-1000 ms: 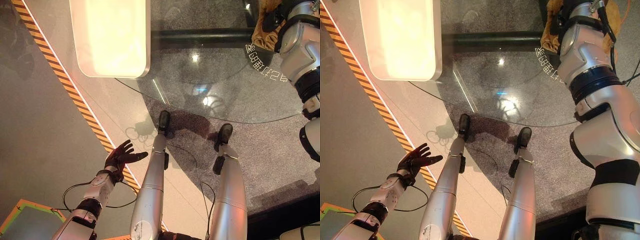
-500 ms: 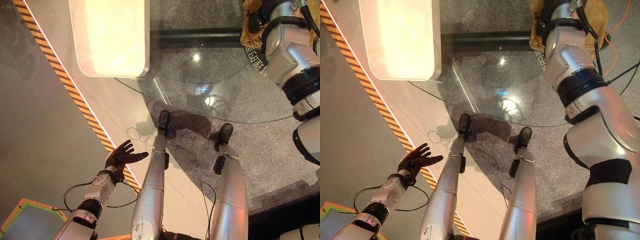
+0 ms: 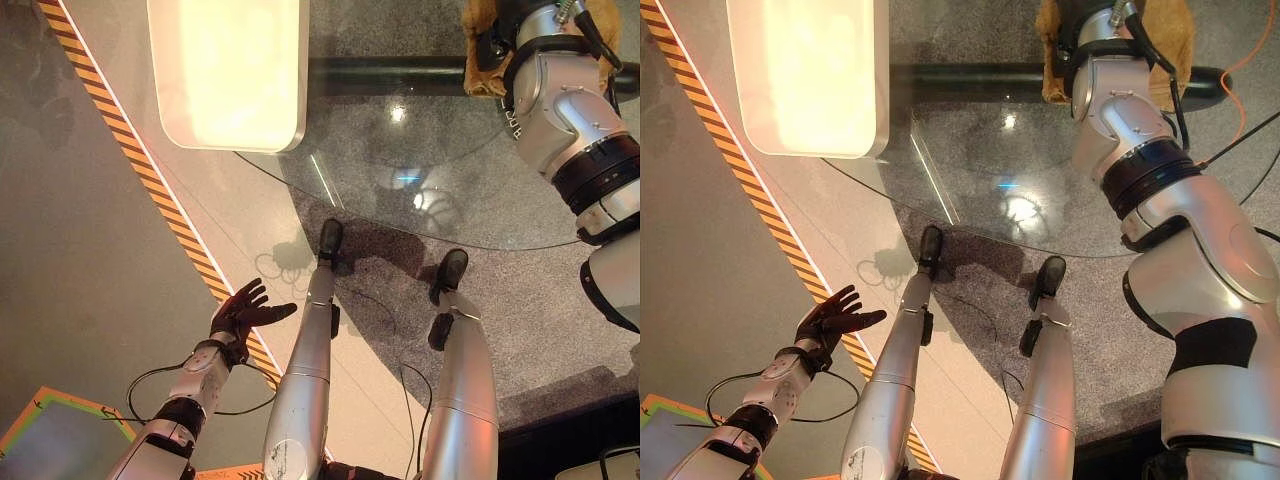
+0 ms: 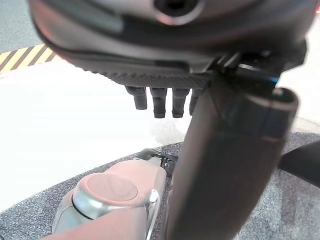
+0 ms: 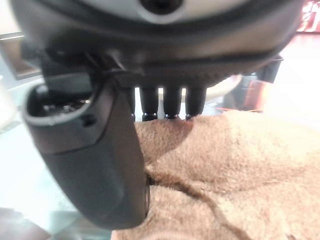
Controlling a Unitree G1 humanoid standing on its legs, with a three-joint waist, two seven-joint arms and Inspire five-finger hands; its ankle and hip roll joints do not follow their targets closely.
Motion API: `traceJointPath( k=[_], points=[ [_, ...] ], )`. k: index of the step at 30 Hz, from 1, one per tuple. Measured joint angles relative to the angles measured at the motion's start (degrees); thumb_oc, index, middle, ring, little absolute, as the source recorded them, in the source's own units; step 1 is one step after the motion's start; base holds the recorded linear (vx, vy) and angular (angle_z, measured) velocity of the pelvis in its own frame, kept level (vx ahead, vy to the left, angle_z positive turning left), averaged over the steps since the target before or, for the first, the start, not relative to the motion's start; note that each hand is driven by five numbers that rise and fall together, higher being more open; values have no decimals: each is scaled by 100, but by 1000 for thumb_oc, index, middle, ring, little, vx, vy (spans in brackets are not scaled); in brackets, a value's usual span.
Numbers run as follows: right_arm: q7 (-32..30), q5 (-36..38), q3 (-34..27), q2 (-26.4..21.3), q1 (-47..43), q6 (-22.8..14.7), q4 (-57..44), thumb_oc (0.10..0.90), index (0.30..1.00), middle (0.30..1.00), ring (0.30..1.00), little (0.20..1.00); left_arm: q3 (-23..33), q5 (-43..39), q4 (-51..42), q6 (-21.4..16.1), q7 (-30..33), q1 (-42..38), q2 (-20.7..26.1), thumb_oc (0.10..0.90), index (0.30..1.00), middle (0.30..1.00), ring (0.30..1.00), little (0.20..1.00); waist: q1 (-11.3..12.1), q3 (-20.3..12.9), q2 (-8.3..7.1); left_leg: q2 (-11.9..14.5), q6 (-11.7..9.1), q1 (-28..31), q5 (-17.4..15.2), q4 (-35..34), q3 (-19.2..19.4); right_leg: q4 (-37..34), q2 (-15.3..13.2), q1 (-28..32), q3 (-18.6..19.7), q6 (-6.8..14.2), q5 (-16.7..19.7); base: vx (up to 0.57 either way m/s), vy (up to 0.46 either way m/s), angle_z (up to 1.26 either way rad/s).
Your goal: Wipe the table with a cloth and put it in the basket.
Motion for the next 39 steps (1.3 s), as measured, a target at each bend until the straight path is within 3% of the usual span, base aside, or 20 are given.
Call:
traceJointPath(
  k=[15,39],
  points=[
    [522,-397,118,439,360,-9,-1047,100,300,300,300,200,1,67,-2,-27,-5,1,-43,800,900,900,900,900,88,0,0,-1,-5,-14,3,-4,-45,31,-4,0,-49,-14,-43,0,0,0],
    [715,-498,110,607,511,-71,-1283,100,300,300,300,200,22,190,0,-53,-25,1,-49,800,900,900,900,900,137,0,0,-21,-13,-39,8,5,-141,122,-36,3,-143,-36,-94,2,-1,1]
  ],
)
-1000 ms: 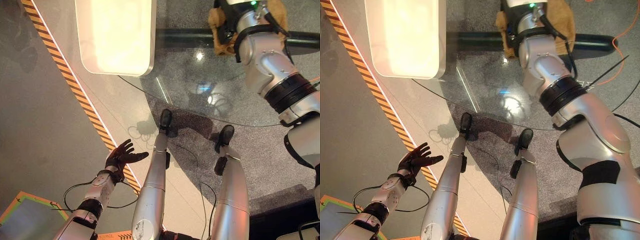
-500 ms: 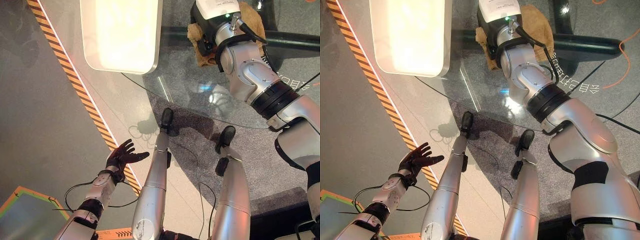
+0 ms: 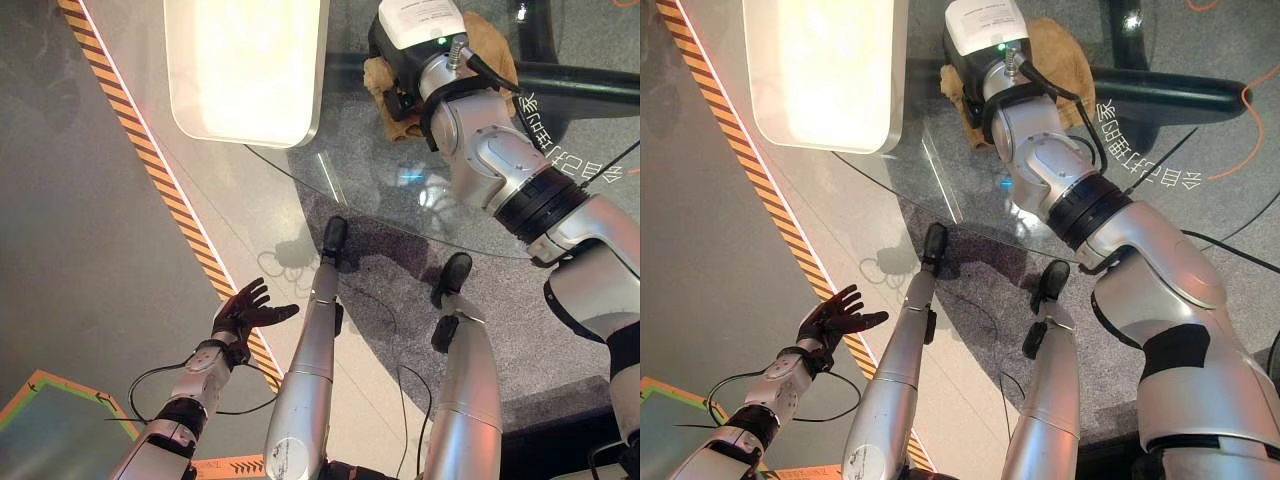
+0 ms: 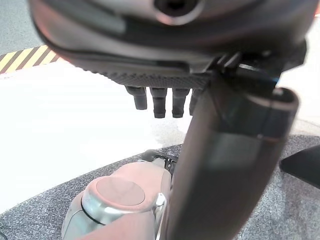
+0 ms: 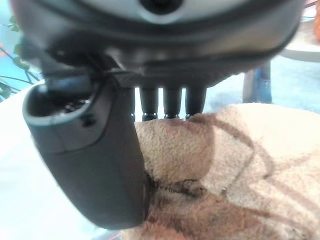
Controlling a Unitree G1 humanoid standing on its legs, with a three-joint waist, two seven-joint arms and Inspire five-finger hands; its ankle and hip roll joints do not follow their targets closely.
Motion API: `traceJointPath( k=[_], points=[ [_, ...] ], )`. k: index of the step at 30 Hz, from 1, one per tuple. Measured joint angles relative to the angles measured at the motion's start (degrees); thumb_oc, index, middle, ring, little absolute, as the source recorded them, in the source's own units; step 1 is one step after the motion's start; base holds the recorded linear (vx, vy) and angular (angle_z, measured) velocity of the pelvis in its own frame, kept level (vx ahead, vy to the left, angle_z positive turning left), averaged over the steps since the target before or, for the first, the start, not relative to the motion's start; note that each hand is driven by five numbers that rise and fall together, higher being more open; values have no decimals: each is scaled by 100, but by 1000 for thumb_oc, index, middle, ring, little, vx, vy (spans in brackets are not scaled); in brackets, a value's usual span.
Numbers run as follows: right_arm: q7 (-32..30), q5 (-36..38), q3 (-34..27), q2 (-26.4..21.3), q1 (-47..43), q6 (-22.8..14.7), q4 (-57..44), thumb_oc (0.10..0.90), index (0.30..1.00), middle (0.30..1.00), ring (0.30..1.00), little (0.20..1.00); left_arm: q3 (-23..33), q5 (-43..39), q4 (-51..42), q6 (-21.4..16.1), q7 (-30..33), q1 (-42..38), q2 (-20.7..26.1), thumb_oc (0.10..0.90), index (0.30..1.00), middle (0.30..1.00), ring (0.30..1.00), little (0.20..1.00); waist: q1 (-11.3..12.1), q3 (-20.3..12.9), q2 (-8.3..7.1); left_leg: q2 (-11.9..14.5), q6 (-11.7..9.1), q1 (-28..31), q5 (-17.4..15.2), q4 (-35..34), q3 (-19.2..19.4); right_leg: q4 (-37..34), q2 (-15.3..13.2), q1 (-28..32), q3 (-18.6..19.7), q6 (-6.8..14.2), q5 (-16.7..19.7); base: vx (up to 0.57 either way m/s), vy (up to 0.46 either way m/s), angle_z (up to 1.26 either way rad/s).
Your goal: Wipe the table with a cloth and put it in the basket.
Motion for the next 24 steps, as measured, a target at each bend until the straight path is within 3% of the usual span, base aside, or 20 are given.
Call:
traceJointPath(
  k=[16,24],
  points=[
    [186,-231,-3,133,135,-46,-171,100,300,300,300,200,-1,0,2,-5,3,0,-5,800,900,900,900,900,9,0,0,-32,-4,0,5,2,-29,29,-34,0,-13,8,-15,0,0,0],
    [-612,-32,-8,330,159,91,321,100,300,300,300,200,-5,-3,6,4,-53,0,-5,800,900,900,900,900,48,0,0,-42,-10,0,23,14,-58,72,-43,0,-22,4,-21,-1,-1,0]
  ],
)
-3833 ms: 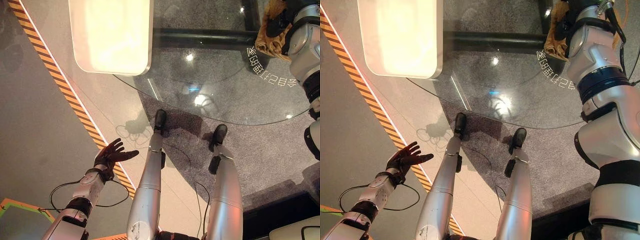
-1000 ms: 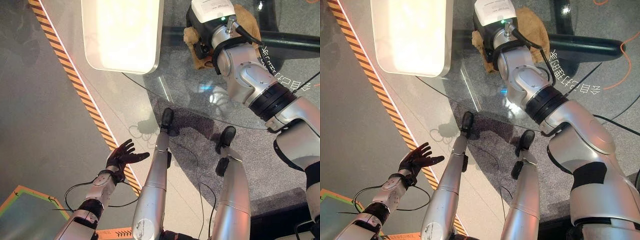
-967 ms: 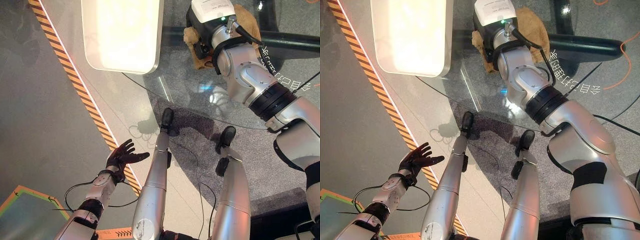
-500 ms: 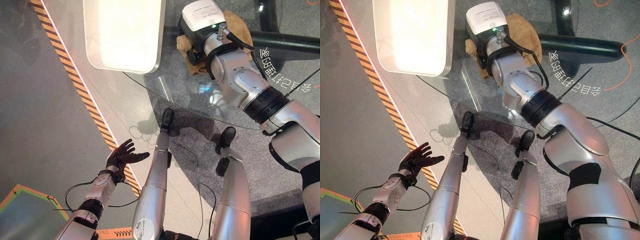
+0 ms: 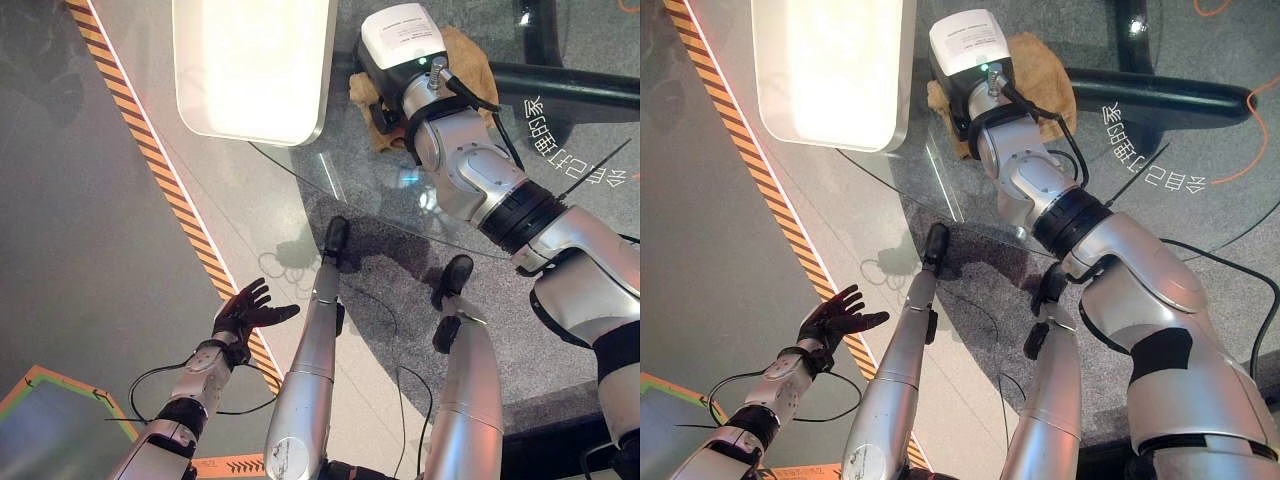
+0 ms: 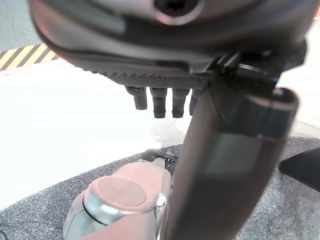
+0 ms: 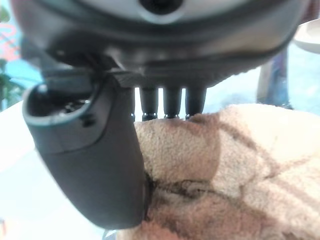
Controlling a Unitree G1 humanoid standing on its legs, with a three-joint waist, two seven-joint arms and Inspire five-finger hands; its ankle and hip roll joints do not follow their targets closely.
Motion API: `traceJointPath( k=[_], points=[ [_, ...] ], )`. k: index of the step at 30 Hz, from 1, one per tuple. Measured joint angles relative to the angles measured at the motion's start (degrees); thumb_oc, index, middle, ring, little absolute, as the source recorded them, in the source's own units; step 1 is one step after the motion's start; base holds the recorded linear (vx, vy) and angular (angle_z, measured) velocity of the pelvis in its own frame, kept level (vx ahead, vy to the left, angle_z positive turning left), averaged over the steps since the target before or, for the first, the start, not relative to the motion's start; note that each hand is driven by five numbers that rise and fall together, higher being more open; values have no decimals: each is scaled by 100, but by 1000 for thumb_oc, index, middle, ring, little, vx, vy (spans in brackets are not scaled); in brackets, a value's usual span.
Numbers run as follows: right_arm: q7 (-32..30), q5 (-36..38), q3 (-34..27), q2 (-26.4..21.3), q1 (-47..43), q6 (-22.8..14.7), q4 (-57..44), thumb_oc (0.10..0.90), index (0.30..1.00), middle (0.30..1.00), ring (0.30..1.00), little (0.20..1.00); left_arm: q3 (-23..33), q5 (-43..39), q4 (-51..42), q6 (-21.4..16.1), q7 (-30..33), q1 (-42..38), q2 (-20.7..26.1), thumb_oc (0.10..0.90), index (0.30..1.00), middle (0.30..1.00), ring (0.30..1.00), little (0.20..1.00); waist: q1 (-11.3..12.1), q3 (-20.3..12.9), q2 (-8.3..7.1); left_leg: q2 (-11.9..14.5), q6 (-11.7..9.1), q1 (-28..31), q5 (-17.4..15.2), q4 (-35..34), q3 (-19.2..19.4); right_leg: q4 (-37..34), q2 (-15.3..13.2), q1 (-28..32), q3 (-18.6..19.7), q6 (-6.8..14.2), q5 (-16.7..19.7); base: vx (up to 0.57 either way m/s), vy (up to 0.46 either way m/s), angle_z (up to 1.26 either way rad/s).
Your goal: Wipe the table with a cloth and put it in the basket.
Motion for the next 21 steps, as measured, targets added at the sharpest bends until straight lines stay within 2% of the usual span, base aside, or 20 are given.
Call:
traceJointPath(
  k=[2,7,14,21],
  points=[
    [-405,243,2,23,-27,-95,379,100,300,300,300,200,-6,-2,-3,-1,0,1,0,800,900,900,900,900,41,0,0,-5,-7,0,8,4,-24,16,-4,0,-9,0,-3,-4,-8,3],
    [-969,774,25,47,-191,-294,1059,100,300,300,300,200,-39,-16,-8,-1,7,18,6,800,900,900,900,900,118,0,0,-24,1,-22,6,2,-76,19,-40,-2,-66,33,-53,-2,-1,5],
    [-1439,1183,32,-115,-416,-513,1338,100,300,300,300,200,-153,-175,-243,-1,56,155,102,800,900,900,900,900,82,-2,-4,-114,12,-234,13,68,-96,-30,-125,-125,-106,40,-16,1,10,4],
    [-1734,1335,34,-155,-587,-565,1547,100,300,300,300,200,-249,-351,-351,-1,66,188,172,800,900,900,900,900,11,-5,-14,-157,44,-348,37,82,-96,-71,-165,-195,-103,76,30,0,0,0]
  ],
)
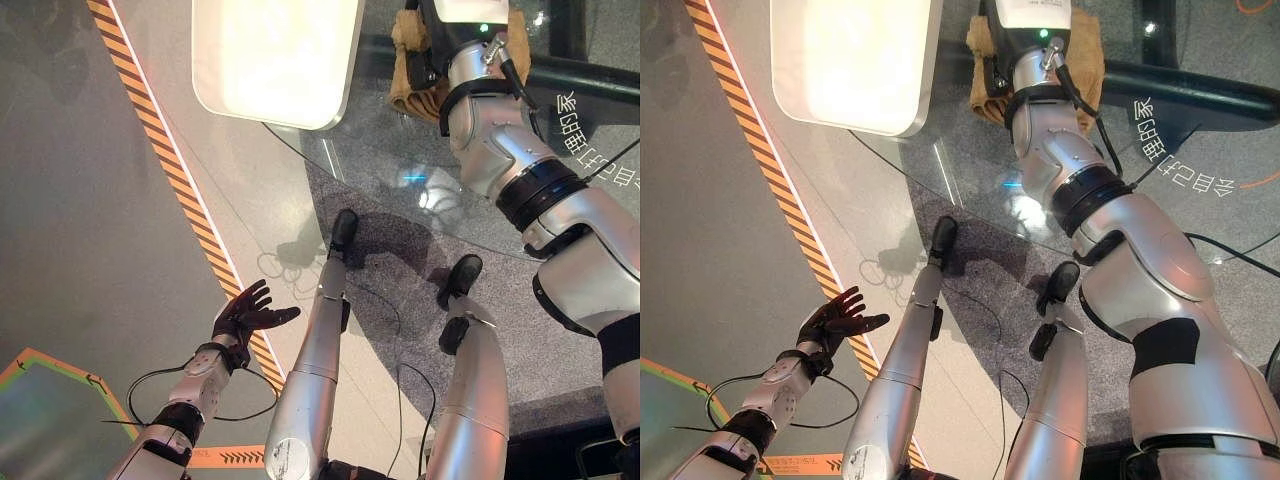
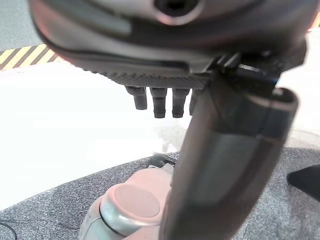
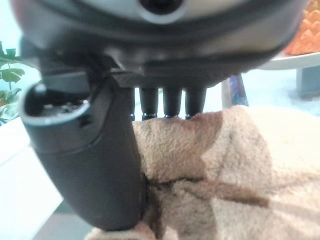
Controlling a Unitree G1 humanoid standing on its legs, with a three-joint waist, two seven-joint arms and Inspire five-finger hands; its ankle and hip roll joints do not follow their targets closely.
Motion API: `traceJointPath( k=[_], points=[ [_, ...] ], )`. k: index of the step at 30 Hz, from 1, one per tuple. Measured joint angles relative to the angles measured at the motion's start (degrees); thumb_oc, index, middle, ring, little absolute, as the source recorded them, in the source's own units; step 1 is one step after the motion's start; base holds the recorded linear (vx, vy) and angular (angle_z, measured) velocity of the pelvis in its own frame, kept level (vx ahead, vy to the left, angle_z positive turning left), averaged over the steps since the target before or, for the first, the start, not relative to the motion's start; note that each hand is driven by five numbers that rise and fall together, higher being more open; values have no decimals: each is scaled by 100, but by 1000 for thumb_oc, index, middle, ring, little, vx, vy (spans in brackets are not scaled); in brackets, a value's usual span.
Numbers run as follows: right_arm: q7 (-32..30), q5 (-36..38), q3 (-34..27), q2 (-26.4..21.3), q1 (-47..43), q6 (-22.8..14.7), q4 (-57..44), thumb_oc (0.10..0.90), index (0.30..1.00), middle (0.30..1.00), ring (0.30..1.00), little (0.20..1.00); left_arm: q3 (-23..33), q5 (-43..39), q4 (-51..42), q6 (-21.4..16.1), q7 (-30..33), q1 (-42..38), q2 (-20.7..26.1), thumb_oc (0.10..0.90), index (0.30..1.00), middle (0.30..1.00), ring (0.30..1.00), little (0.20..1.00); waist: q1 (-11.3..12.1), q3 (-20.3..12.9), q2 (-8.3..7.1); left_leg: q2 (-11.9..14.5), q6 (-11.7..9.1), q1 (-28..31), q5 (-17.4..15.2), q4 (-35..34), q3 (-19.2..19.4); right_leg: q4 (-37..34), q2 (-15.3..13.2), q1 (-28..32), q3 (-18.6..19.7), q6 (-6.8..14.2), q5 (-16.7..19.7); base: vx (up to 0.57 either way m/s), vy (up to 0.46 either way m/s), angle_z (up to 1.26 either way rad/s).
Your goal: Wipe the table with a cloth and put it in the basket.
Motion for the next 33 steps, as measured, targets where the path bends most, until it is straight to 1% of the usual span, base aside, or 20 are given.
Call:
traceJointPath(
  k=[6,13,14,16,19,23,27,28,33],
  points=[
    [-109,65,0,-81,-198,2,277,100,300,300,300,200,-23,-124,-109,3,-31,0,121,800,900,900,900,900,-25,5,-21,-29,40,-38,30,0,0,-56,-23,-2,3,34,34,0,0,0],
    [-469,407,-20,-246,-315,6,614,100,300,300,300,200,-21,-243,-109,19,-68,0,387,800,900,900,900,900,-51,13,-221,-73,80,-58,33,-6,7,-173,-41,18,42,77,129,0,0,0],
    [-493,407,-25,-320,-318,8,659,100,300,300,300,200,-19,-245,-106,25,-73,0,435,800,900,900,900,900,-51,11,-255,-85,89,-57,35,-6,8,-176,-51,21,45,80,130,0,0,0],
    [-602,441,-35,-477,-320,36,716,100,300,300,300,200,-19,-273,-106,41,-98,0,487,800,900,900,900,900,-53,17,-277,-106,106,-62,36,-6,10,-188,-66,26,51,93,138,0,0,0],
    [-716,621,-123,-708,-369,215,909,100,300,300,300,200,-19,-353,-104,67,-115,0,539,800,900,900,900,900,-58,22,-296,-132,126,-63,40,-4,26,-203,-82,26,81,118,155,0,0,0],
    [-725,651,-263,-1029,-408,532,1206,100,300,300,300,200,-2,-366,-92,78,-130,0,629,800,900,900,900,900,-100,20,-319,-134,135,-63,40,-5,33,-240,-81,36,86,130,174,0,0,0],
    [-727,663,-272,-1281,-415,763,1482,100,300,300,300,200,0,-456,-74,108,-133,4,636,800,900,900,900,900,-265,27,-330,-133,177,-61,27,-3,52,-319,-69,79,92,153,243,-2,-8,-3],
    [-727,678,-272,-1330,-415,826,1563,100,300,300,300,200,7,-464,-73,142,-148,4,639,800,900,900,900,900,-351,27,-330,-133,186,-58,25,-2,61,-350,-68,96,94,160,265,-1,-9,-4],
    [-727,850,-273,-1624,-413,1009,1596,100,300,300,300,200,50,-467,-73,171,-238,0,649,800,900,900,900,900,-471,27,-330,-86,198,-44,34,10,132,-426,-27,109,128,169,306,-2,-6,-7]
  ],
)
